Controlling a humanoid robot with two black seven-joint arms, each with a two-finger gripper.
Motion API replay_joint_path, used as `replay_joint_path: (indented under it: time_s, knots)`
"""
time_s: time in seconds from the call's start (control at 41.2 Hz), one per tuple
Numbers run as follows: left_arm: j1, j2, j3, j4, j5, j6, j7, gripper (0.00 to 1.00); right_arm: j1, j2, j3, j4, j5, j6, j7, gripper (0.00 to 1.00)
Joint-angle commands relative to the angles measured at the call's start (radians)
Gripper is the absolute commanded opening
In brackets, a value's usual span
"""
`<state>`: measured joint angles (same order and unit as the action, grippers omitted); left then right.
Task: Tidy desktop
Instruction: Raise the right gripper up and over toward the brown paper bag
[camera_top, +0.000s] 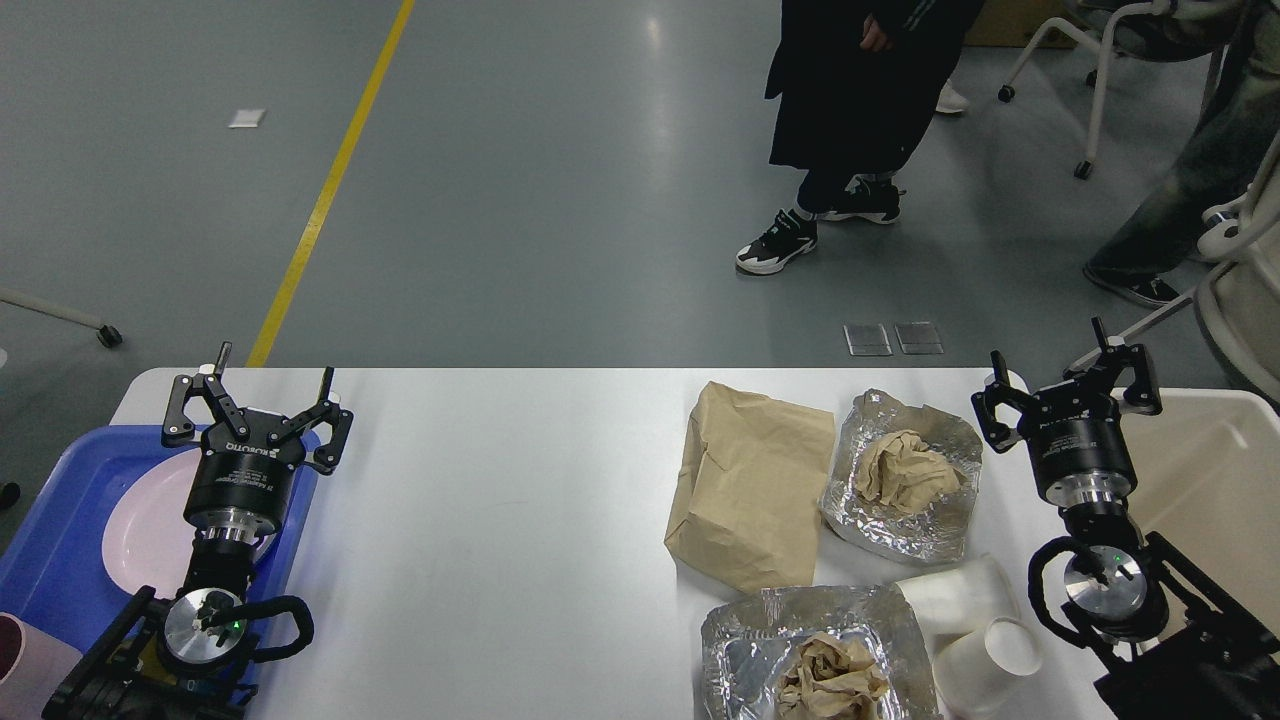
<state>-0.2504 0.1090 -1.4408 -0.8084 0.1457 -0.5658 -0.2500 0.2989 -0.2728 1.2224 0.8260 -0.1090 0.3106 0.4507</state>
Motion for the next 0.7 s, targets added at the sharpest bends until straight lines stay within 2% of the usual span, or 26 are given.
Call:
replay_joint_path:
  time_s: [0.0,0.679]
  knots:
    - [-0.001,0.000,-0.001,0.000,0.000,0.000,0.000,0.96,-0.010,0.000,-0.034,0.002,0.000,0.008,-0.004,1.00]
    - [-0.001,0.000,0.000,0.000,0.000,0.000,0.000,0.96,-0.007,0.001,-0.055,0.039,0.002,0.016,-0.007,1.00]
